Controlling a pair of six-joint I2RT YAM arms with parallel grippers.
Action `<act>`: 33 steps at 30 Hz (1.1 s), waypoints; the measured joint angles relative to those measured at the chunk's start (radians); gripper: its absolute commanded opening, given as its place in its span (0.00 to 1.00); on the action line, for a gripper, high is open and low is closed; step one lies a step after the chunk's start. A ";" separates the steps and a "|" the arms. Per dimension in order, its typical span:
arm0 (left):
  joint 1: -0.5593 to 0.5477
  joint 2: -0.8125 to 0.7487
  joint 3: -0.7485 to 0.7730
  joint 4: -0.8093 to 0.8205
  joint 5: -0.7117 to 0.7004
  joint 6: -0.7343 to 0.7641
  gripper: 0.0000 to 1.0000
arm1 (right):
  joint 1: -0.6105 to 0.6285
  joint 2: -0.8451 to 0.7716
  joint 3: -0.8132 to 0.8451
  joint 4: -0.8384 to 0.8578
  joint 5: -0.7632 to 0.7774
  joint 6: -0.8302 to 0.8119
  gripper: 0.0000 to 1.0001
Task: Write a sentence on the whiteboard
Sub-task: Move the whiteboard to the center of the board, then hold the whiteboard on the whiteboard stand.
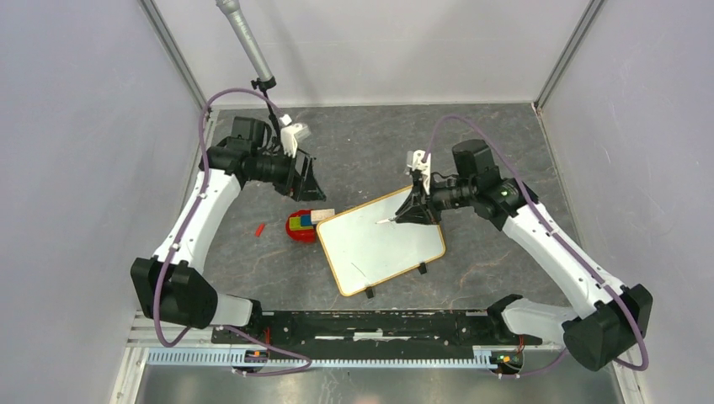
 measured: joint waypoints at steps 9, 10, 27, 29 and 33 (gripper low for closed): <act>0.018 -0.026 -0.152 -0.056 0.049 0.033 0.78 | 0.211 0.047 0.000 0.098 0.172 -0.023 0.00; 0.018 -0.026 -0.152 -0.058 0.055 0.039 0.78 | 0.231 0.047 0.000 0.107 0.188 -0.029 0.00; 0.018 -0.066 -0.181 -0.131 0.118 0.075 0.72 | 0.380 0.041 -0.077 0.218 0.262 -0.033 0.00; 0.014 -0.066 -0.181 -0.130 0.128 0.075 0.71 | 0.402 0.043 -0.077 0.224 0.280 -0.031 0.00; 0.004 -0.057 -0.181 -0.129 0.131 0.075 0.70 | 0.443 0.055 -0.076 0.235 0.332 -0.027 0.00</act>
